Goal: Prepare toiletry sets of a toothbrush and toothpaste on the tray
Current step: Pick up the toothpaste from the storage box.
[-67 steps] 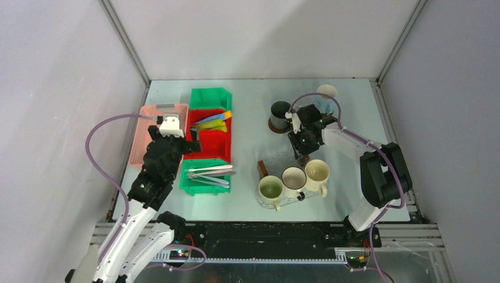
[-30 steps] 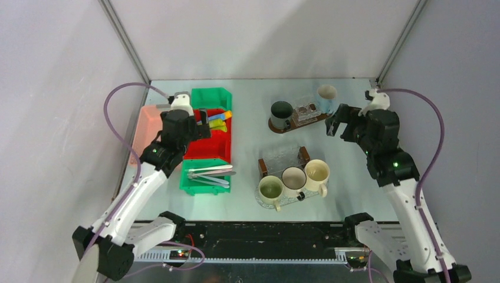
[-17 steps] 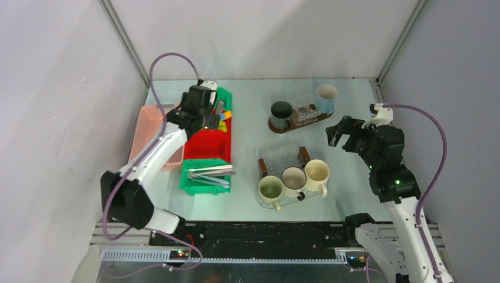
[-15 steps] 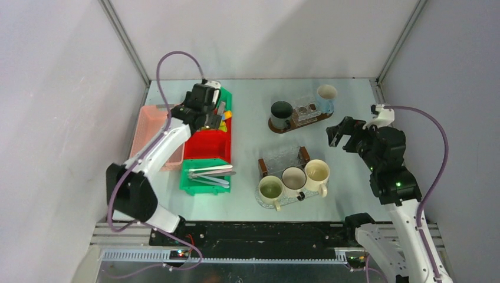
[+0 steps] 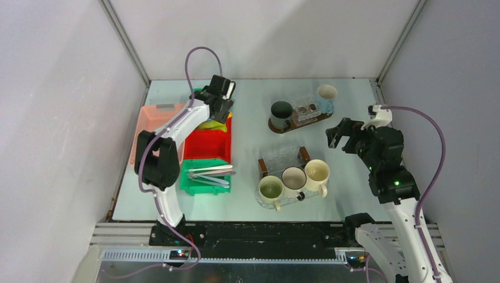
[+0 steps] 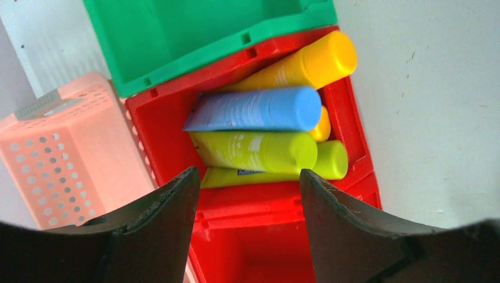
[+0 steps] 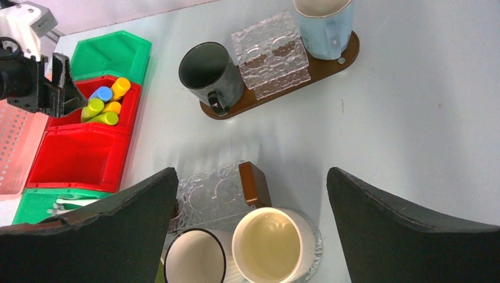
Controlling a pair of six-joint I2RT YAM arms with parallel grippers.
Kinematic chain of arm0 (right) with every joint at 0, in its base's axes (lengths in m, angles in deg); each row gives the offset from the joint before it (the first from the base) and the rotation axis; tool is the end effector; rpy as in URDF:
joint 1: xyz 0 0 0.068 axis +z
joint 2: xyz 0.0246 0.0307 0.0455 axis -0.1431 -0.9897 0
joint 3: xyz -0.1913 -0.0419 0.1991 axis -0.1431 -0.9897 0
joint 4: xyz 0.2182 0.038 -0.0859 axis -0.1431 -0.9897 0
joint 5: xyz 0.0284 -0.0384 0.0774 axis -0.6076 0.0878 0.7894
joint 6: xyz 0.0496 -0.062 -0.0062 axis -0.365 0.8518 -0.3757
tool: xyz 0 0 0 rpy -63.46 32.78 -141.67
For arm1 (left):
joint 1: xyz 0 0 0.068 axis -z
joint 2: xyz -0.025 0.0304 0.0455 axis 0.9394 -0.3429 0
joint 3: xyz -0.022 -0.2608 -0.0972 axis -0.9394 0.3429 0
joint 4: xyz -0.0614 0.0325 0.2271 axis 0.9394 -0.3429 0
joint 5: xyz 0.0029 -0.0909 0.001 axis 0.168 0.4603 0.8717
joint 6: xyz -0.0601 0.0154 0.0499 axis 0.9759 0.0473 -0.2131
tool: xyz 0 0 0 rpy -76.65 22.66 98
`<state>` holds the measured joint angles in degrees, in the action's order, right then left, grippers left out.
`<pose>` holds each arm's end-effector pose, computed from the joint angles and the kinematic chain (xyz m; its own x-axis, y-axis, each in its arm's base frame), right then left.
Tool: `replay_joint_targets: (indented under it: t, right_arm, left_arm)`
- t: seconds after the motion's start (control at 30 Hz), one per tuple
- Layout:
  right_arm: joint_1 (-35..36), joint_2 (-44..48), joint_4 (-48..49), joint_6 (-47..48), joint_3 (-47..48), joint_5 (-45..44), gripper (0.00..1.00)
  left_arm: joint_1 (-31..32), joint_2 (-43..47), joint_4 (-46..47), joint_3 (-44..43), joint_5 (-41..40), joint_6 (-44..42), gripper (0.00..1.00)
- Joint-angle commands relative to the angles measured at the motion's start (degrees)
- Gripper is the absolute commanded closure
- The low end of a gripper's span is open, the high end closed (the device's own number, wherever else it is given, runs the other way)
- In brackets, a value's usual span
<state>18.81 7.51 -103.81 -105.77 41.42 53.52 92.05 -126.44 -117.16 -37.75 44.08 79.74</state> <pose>0.1488 0.0292 0.3475 -0.3399 0.2831 -0.8968 -0.0941 0.9386 0.3320 0.3777 -0.1278 0.2565 -0.7359 0.4159 -0.5343 0.2579 0.9018 0.3469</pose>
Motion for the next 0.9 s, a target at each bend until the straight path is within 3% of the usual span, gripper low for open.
replay_joint_targets:
  t: [0.0,0.43,0.57,0.87]
  right_arm:
    - [-0.4,-0.3,0.6,0.7,-0.1,0.0,0.01]
    - [-0.5,-1.0,0.5,-1.1,-0.4,0.1,0.01]
    - [-0.6,-1.0,0.4,-1.8,-0.4,0.1,0.01]
    - [-0.6,-0.6,0.1,-2.8,-0.8,0.4,0.01]
  left_arm:
    - [-0.2,-4.3,-2.7,-5.9,1.8,-1.3,0.32]
    - [1.0,-8.9,-4.4,-7.8,3.3,1.3,0.39]
    - [2.0,-8.9,-4.5,-7.5,1.0,1.3,0.39]
    - [2.8,-10.8,-3.7,-7.5,-7.2,2.7,0.49]
